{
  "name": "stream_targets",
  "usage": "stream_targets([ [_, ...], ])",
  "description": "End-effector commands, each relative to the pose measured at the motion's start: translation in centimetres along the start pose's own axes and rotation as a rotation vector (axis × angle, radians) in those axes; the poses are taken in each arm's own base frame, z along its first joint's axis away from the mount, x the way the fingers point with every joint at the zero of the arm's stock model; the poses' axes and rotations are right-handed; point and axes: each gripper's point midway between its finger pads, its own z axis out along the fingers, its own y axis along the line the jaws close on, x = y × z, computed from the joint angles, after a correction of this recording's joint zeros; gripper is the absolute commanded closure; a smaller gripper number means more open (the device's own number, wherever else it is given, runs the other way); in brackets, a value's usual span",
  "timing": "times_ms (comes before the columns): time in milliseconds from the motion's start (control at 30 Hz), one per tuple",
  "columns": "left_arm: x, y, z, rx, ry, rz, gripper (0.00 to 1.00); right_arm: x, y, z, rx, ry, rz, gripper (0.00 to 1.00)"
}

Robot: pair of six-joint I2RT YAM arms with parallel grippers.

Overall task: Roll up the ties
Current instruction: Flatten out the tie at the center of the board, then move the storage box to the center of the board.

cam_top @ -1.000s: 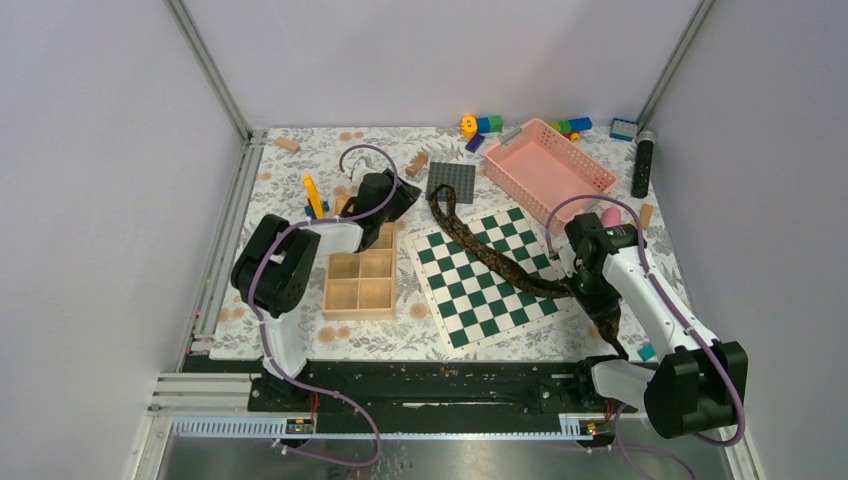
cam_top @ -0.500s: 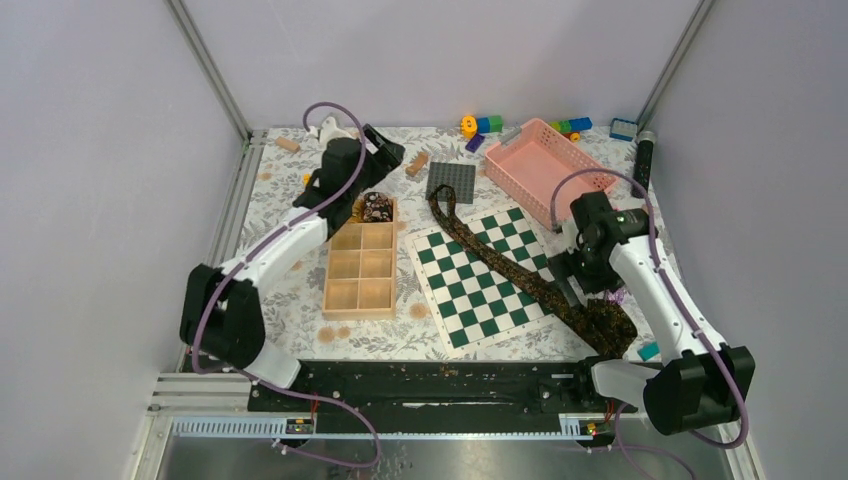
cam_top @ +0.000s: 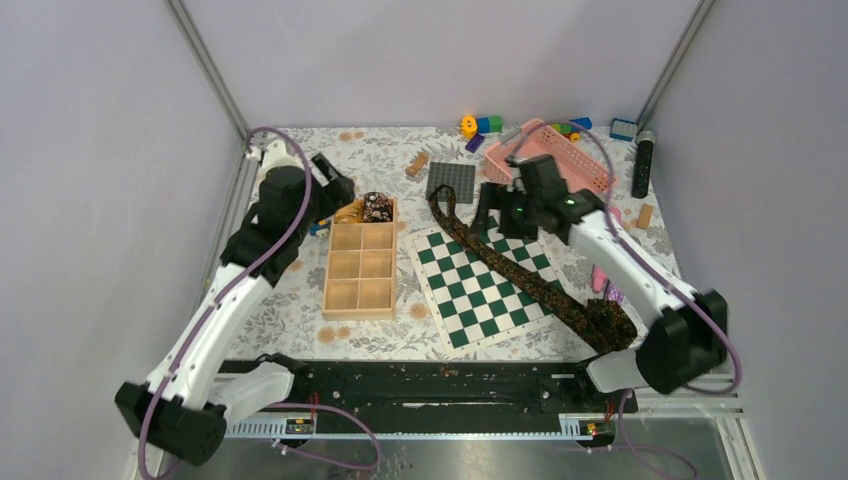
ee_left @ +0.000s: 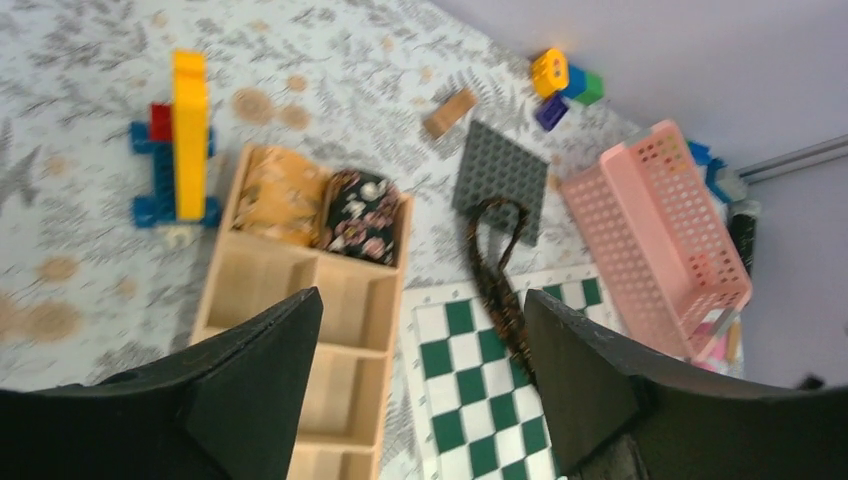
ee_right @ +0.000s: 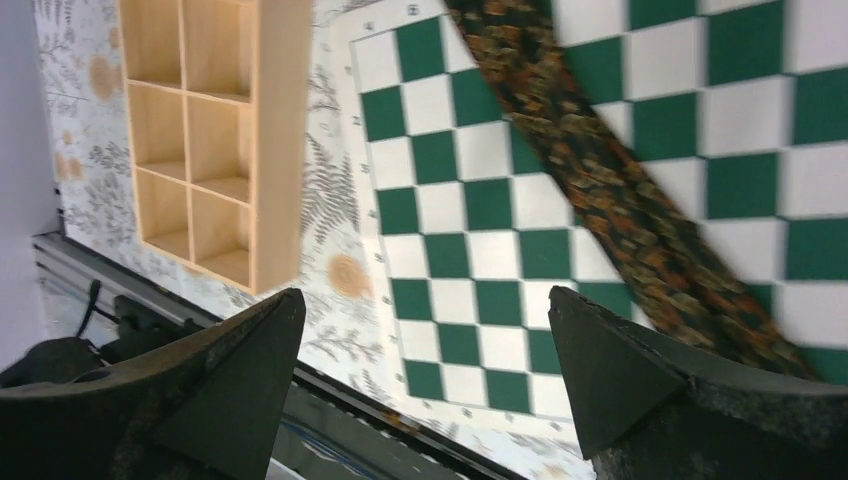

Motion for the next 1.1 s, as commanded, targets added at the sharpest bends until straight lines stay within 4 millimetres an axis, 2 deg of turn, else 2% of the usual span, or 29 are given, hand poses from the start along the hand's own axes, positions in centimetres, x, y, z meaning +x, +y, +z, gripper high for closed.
stream_targets([
  [0,3.1,4.8,-2.7,-0.119,0.082,0.077,0.26,-2.1,4.9,4.0,-0.037,-0.024,0.122,0.03],
  [67,4.4,6.3,-3.3,-0.155,0.107,0.088,0.29,-2.1,7.0,5.6,-0.058,-0.040,0.132,0.09],
  [233,7.4,8.8,-4.0,-0.209,0.160,0.060,0.30,0.1,12.6,9.4,-0.089,0.047,0.100,0.20],
  [400,8.7,10.7,-4.0,-0.271,0.181,0.067,0.33,2.7,15.5,13.3,-0.074,0.118,0.094,0.32],
  [500,10.2,11.9,-3.6,-0.322,0.231,0.090,0.35,3.7,15.7,14.0,-0.061,0.138,0.103,0.35],
  [600,12.0,13.3,-2.5,-0.374,0.268,0.103,0.38,2.9,14.9,12.4,-0.037,0.082,0.070,0.35],
  [700,13.5,14.5,-0.9,-0.417,0.283,0.104,0.45,2.1,13.8,9.9,0.000,0.046,-0.010,0.35],
  [767,14.4,15.4,0.0,-0.457,0.305,0.123,0.46,1.8,13.0,8.1,0.013,0.022,-0.059,0.35],
  [967,15.3,16.8,2.4,-0.513,0.327,0.177,0.49,1.9,11.4,3.3,0.008,-0.038,-0.129,0.35],
  [1067,15.5,17.3,3.3,-0.523,0.337,0.192,0.54,2.4,10.7,2.0,0.001,-0.048,-0.138,0.36],
])
